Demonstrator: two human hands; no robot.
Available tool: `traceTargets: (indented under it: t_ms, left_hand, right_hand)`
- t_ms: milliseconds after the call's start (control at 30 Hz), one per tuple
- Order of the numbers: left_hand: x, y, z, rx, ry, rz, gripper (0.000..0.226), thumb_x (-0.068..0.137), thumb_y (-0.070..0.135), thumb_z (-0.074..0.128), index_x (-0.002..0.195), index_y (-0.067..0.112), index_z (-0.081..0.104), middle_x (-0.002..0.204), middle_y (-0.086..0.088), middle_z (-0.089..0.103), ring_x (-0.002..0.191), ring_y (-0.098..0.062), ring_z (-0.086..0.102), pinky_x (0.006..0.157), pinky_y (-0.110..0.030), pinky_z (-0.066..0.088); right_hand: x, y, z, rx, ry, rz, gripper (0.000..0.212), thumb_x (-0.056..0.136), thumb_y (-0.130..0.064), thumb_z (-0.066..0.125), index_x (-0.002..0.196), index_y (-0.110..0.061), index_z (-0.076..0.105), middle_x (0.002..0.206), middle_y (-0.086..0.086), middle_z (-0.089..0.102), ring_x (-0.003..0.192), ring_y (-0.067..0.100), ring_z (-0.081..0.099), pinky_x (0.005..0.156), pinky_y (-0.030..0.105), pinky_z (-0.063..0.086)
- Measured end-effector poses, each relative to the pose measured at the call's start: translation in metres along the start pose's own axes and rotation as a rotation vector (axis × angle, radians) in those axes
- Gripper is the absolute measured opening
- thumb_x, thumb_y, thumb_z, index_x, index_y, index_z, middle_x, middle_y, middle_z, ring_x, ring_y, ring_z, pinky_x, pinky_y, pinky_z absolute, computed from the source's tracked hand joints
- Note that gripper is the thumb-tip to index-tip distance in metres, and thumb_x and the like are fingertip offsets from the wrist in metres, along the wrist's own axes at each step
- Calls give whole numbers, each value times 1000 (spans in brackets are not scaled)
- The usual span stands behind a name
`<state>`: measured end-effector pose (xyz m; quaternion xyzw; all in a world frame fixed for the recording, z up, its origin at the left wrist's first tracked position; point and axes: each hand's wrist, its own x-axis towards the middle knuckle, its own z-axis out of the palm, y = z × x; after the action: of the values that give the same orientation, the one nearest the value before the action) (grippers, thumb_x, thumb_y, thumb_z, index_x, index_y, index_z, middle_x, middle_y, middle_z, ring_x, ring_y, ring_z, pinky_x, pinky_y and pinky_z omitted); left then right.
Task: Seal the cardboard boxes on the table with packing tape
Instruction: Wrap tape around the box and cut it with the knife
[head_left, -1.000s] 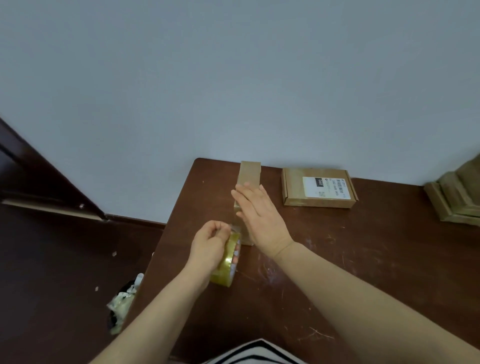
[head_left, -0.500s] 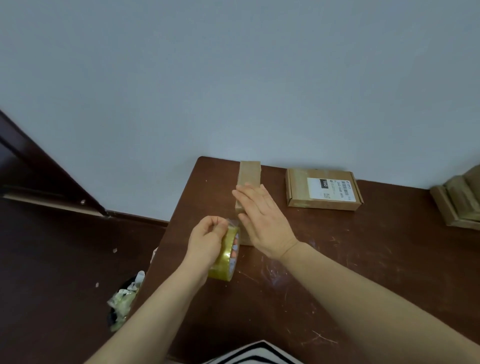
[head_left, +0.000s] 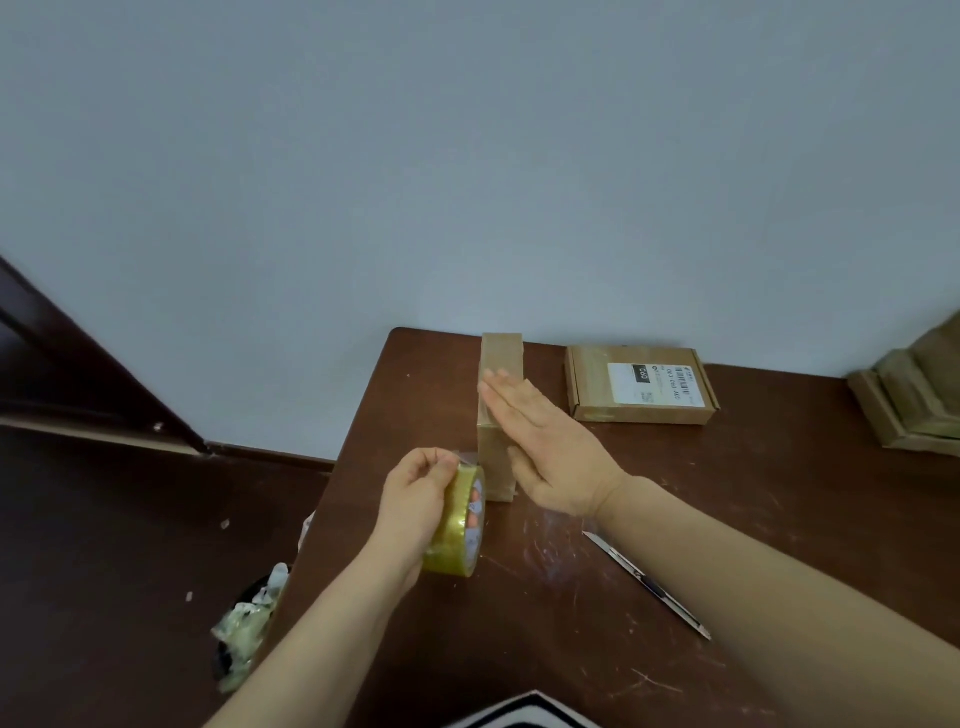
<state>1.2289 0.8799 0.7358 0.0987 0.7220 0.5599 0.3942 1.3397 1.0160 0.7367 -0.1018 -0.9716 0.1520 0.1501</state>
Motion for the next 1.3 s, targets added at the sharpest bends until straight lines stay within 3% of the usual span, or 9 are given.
traceTargets:
  t_ms: [167,467,533,633,733,867,967,1133,1300]
  left_hand:
    - [-5,4,-1,-10,-1,28,13,95,17,55,84,11,60,82,-8,63,74,-19,61,66,-31,52]
    - [-17,7,-11,-96,-49,79,6,90,12,57,85,12,61,88,-9,68,70,-17,66,60,-30,55]
    - [-21,8,-11,-77,-56,88,10,89,9,56,83,15,61,94,-10,68,79,-20,65,71,-37,55]
    - [-29,8,-13,-56,-86,122,17,89,4,53,81,16,61,99,-10,68,89,-25,63,82,-43,53]
    - [-35,8,-12,-30,-142,191,14,88,2,53,85,13,60,88,-4,68,80,-16,64,70,-32,53]
    - [-46,1,-5,-31,-248,236,11,90,-2,54,95,7,56,69,8,68,57,-4,64,50,-17,49]
    - [-50,-2,-1,43,-263,290,16,89,6,61,100,17,60,84,4,70,72,-7,66,65,-23,53]
    - [-50,-1,6,44,-332,264,32,90,10,61,117,26,55,110,1,66,93,-9,68,76,-25,55]
    - [-56,-7,9,109,-338,278,23,90,14,62,107,29,58,102,2,69,93,-12,66,86,-35,53]
  right_hand:
    - [5,-10,9,-122,195,44,46,86,-8,68,129,2,56,136,18,53,129,34,48,106,52,39]
    - [-3,-27,-2,18,239,164,60,76,-2,61,135,-4,52,146,22,38,140,40,26,114,52,24]
    - [-4,-37,-9,33,294,190,57,77,-8,60,134,-9,55,141,16,47,135,32,36,111,47,27]
    - [-14,-59,-11,230,340,351,32,85,-30,55,114,-20,64,104,-14,59,93,1,54,84,28,45]
    - [-17,-71,-8,566,184,599,14,83,-41,67,95,-35,63,90,-16,55,77,-6,53,69,10,42]
    - [-26,-75,-11,547,213,618,22,86,-22,68,72,-35,57,85,-12,55,77,-3,52,70,14,41]
    - [-33,-80,-18,433,226,601,17,92,-22,59,79,-30,54,88,-11,55,82,7,55,75,30,49]
    - [-45,-82,-26,338,232,649,8,95,-30,54,91,-28,61,92,-14,60,85,5,57,78,32,49]
    - [-60,-82,-25,385,342,647,11,91,-25,61,90,-33,69,80,-25,61,86,0,57,75,27,49]
